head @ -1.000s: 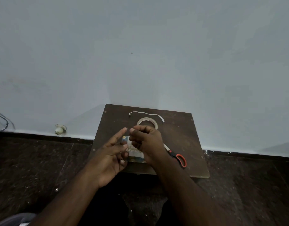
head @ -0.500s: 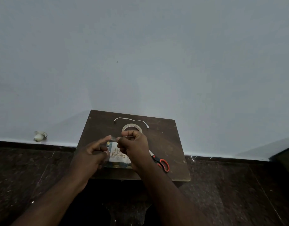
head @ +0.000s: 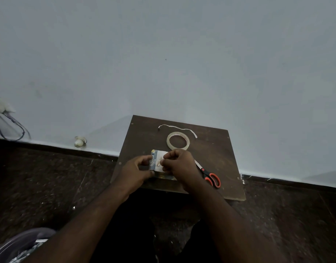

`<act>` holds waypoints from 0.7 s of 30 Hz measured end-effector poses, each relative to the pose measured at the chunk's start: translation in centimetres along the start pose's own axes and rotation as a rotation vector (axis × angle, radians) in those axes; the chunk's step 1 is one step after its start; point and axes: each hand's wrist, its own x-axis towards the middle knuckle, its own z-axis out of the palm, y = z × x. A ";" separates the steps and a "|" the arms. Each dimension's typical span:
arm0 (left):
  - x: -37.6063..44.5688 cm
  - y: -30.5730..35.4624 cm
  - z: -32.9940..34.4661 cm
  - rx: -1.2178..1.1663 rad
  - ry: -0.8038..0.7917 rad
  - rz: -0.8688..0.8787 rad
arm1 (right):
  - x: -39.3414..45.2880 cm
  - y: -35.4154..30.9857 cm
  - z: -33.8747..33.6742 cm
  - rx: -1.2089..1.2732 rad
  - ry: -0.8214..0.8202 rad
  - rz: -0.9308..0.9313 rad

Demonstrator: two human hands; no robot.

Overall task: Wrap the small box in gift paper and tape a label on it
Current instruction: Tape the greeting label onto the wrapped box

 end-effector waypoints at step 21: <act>0.9 -0.5 1.0 0.051 0.167 -0.074 | 1.0 -1.7 1.4 -0.617 -0.059 -0.051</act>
